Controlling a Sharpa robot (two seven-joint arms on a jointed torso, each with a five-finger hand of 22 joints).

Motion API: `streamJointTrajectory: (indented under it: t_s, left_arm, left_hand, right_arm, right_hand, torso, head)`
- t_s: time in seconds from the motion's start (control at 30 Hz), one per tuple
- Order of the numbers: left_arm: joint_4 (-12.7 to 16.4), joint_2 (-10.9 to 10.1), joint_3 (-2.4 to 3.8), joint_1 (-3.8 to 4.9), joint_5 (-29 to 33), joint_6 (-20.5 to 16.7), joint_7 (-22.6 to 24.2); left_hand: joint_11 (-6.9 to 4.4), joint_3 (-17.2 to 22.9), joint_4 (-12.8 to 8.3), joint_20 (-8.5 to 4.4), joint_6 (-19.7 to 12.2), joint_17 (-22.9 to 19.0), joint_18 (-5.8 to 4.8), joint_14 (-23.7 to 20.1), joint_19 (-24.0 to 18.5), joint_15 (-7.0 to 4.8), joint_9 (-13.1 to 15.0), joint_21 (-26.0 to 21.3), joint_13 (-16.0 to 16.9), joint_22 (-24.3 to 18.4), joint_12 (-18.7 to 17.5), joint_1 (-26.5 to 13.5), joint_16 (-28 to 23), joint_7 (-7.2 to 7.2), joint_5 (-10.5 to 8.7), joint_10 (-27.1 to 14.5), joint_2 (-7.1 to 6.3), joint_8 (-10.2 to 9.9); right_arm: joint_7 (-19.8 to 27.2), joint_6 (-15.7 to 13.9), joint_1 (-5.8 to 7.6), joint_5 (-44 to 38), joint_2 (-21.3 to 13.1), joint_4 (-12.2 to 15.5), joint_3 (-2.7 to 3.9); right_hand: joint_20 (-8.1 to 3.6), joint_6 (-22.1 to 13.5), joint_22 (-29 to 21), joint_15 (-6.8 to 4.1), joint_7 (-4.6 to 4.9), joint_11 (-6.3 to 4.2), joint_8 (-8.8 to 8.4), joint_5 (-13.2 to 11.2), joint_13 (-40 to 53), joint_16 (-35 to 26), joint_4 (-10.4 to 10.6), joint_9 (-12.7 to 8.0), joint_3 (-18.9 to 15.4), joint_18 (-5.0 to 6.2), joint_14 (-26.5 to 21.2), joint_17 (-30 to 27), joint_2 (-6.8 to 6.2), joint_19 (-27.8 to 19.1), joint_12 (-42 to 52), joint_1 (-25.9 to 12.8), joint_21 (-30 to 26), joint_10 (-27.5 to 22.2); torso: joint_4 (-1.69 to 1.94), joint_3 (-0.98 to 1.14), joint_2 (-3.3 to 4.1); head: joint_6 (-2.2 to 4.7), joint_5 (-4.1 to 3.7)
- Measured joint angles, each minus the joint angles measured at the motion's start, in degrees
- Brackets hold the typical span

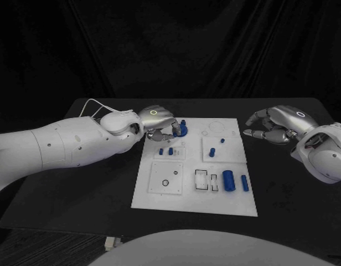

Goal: Assemble the parts on the task board

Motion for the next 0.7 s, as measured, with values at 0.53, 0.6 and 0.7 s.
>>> streamJointTrajectory:
  t_s: [0.53,0.6,0.7]
  left_arm:
    - [0.18,-2.02,-0.07,0.11,-0.01,1.85,-0.16]
    - [-0.02,-2.01,-0.07,-0.15,-0.01,2.01,-0.11]
    - [-0.31,-1.91,-0.08,-0.48,-0.01,2.08,-0.06]
  left_hand:
    - [0.32,0.30,0.02,0.22,0.20,-0.66,0.00,-0.42,-0.23,0.41,-0.29,-0.77,-0.41,-0.01,-1.11,0.00,-0.44,0.20,-0.61,-0.70,0.00,-0.35]
    - [0.32,0.30,0.01,0.23,0.20,-0.64,0.01,-0.42,-0.23,0.41,-0.35,-0.77,-0.41,-0.01,-1.11,0.00,-0.44,0.20,-0.61,-0.70,0.00,-0.35]
    - [0.32,0.30,0.02,0.22,-0.26,-0.64,0.00,-0.42,-0.23,0.41,-0.41,-0.77,-0.41,-0.01,-1.11,0.00,-0.44,0.18,-0.61,-0.70,0.00,-0.80]
  right_arm:
    - [-0.01,0.36,-1.20,0.00,-0.06,-0.32,0.01]
    - [-0.01,0.37,-1.25,0.00,-0.10,-0.34,0.01]
    - [-0.01,0.38,-1.31,0.00,-0.14,-0.34,0.01]
  right_hand:
    - [0.00,0.00,0.04,0.00,0.00,0.00,0.00,0.00,0.00,-0.23,-0.56,-0.12,0.23,0.00,0.00,0.00,0.00,0.00,0.00,0.74,-0.62,0.00]
    - [0.00,0.16,0.04,0.00,0.16,0.00,0.00,0.00,0.00,-0.45,-0.56,-0.12,0.23,0.01,0.00,0.00,0.00,0.00,0.00,0.74,-0.62,0.00]
    - [0.00,0.15,0.04,0.00,0.16,0.00,0.00,0.26,0.00,-0.45,-0.71,-0.17,0.38,0.01,0.00,0.00,0.18,0.00,0.00,0.91,-0.87,0.00]
  torso:
    - [-0.01,0.00,0.00]
    - [-0.01,0.00,0.01]
    - [-0.01,-0.01,0.01]
  head:
    - [0.00,-0.04]
    - [0.00,-0.13]
    - [0.00,-0.14]
